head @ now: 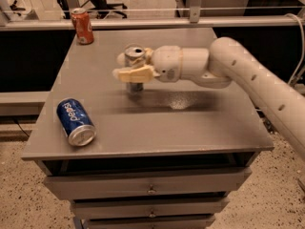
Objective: Move redbull can near pepsi can
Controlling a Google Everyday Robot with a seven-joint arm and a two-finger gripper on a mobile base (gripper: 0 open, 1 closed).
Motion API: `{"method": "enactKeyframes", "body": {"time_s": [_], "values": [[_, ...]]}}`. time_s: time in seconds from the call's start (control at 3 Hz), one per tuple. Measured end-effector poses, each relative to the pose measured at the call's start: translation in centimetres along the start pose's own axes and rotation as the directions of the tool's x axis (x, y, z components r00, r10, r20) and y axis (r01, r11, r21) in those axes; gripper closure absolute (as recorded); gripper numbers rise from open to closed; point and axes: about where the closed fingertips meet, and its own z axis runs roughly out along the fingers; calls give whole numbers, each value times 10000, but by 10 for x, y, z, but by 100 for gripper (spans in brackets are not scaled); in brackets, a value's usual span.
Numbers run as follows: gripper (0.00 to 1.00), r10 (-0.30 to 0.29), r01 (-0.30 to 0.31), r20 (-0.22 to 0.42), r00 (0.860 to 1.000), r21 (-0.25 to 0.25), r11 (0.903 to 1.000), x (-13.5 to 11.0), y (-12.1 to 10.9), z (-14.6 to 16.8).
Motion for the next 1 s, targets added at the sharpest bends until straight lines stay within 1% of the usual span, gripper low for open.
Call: {"method": "enactKeyframes", "body": {"time_s": [0.33,0.67,1.0], "values": [[100,288,-240,381,9989,-1219,9922,6,38,65],[100,470,-410,276,9985,-1892,9811,3,69,95],[85,638,-624,-16,9980,-2340,9702,-1,89,108]]}}
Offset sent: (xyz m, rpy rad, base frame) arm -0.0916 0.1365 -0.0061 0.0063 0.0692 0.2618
